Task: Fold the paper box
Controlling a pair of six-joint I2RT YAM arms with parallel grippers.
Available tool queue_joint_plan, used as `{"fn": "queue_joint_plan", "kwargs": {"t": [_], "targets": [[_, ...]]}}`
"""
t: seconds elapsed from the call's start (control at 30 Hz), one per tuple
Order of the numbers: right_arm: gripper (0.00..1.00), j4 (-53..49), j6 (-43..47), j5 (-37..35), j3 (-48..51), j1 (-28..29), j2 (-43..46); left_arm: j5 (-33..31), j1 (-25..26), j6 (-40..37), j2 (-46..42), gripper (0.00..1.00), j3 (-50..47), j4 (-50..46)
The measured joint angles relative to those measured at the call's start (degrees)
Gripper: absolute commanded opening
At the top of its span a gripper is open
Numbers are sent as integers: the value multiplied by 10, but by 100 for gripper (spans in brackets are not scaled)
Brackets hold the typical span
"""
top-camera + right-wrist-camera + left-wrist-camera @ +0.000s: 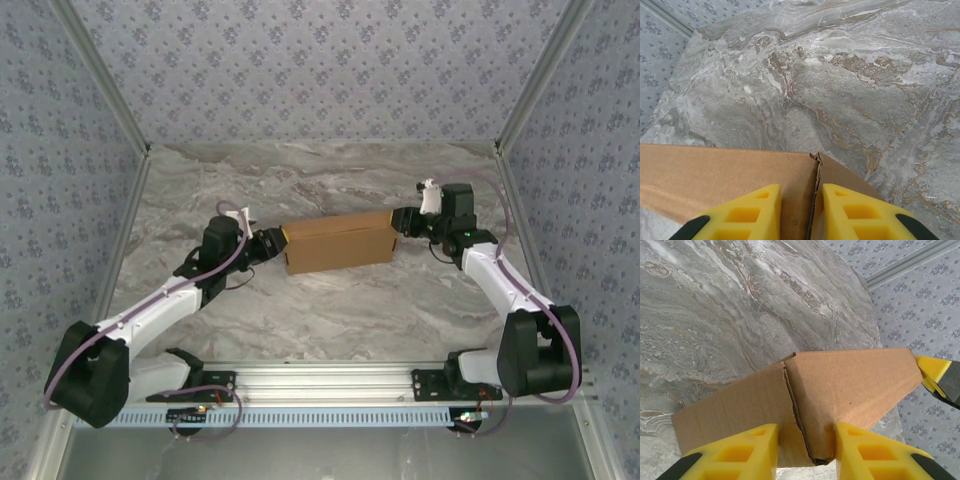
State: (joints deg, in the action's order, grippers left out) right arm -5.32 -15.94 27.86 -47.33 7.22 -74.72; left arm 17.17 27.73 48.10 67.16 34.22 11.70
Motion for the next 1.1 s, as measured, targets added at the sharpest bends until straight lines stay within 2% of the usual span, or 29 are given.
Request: {"fn": "queue_joint_plan", "kwargs": {"t": [0.33, 0.47, 0.6, 0.8, 1.1], "targets": [[51, -54, -19, 4, -30, -6, -5, -5, 0, -3, 15, 50, 26, -34], [56, -87, -18, 4, -49, -6, -14, -8, 0, -7, 19, 53, 37, -50], [56, -95, -18, 12, -51, -8, -19, -6, 0, -7, 23, 53, 39, -53], [48, -81, -23, 38, -42, -12, -19, 15, 0, -7, 35, 48, 43, -43], [42, -57, -25, 64, 19, -19, 44, 28, 3, -21, 20, 45, 12, -2]]}}
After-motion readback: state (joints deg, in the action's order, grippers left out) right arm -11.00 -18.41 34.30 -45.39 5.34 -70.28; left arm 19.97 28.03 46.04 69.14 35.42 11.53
